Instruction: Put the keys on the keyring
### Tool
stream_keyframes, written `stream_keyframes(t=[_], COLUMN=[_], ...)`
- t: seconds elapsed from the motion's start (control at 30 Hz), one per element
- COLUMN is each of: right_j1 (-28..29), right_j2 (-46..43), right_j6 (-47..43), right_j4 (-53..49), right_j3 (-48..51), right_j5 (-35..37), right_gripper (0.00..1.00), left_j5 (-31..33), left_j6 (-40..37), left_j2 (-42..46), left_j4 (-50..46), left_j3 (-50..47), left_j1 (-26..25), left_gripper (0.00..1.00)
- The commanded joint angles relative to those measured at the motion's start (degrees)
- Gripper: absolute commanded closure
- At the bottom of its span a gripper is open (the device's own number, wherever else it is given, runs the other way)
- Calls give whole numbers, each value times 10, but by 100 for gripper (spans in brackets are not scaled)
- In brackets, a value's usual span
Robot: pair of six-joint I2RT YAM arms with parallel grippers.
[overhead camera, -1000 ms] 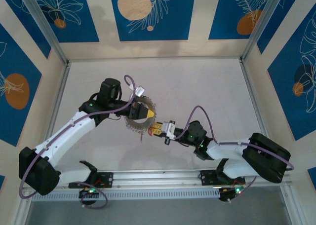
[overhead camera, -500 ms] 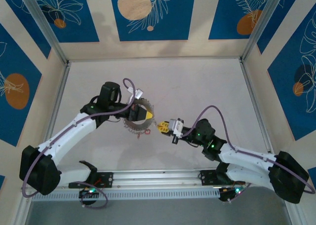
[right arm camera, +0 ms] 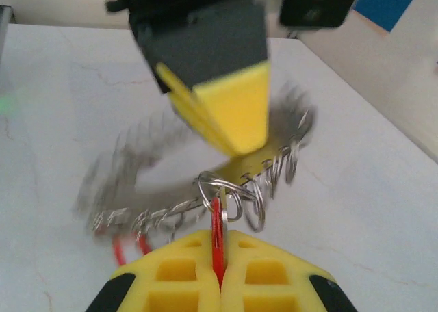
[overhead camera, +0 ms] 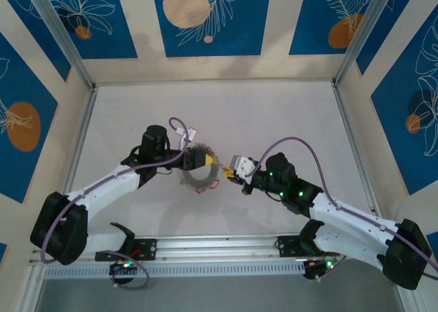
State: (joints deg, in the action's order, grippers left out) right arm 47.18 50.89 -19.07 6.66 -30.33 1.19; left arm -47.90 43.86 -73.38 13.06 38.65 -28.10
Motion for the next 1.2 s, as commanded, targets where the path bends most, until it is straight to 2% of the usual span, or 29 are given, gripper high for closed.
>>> stream_keyframes(t=[0.0, 0.1, 0.23, 0.37, 0.53, 0.63, 0.73, 0.8, 0.87, 1.0, 1.17], right_j1=[-2, -5, -6, -4, -1, 6, 10, 10, 10, 8, 1], right_j2=[9, 29, 55, 71, 103, 134, 160, 172, 183, 203, 237], right_j6=[-53, -94, -160, -252, -390, -474, -536, -565, -584, -598, -603], right_j4=[-72, -111, -179, -249, -291, -283, -263, -261, -258, -261, -255], right_j3=[-61, -103, -161, -205, -242, -255, -263, -272, -281, -306, -333], right_j5=[23, 37, 59, 94, 130, 167, 196, 202, 205, 200, 187], right_gripper=[100, 100, 100, 100, 100, 100, 100, 100, 100, 100, 100], left_j5=[59, 58, 59, 101, 232, 308, 410, 471, 521, 582, 629], left_j6=[26, 17, -1, -29, -73, -99, -106, -104, -93, -69, -47], left_j2=[-9, -4, 11, 54, 118, 147, 159, 164, 173, 198, 217], left_j4=[41, 15, -39, -122, -275, -324, -403, -440, -462, -476, -487], left_j3=[-15, -9, 15, 27, 48, 51, 69, 74, 69, 56, 44], left_j1=[11, 12, 19, 40, 82, 93, 97, 98, 102, 107, 119], left_gripper=[68, 58, 54, 50, 46, 42, 39, 31, 18, 2, 0])
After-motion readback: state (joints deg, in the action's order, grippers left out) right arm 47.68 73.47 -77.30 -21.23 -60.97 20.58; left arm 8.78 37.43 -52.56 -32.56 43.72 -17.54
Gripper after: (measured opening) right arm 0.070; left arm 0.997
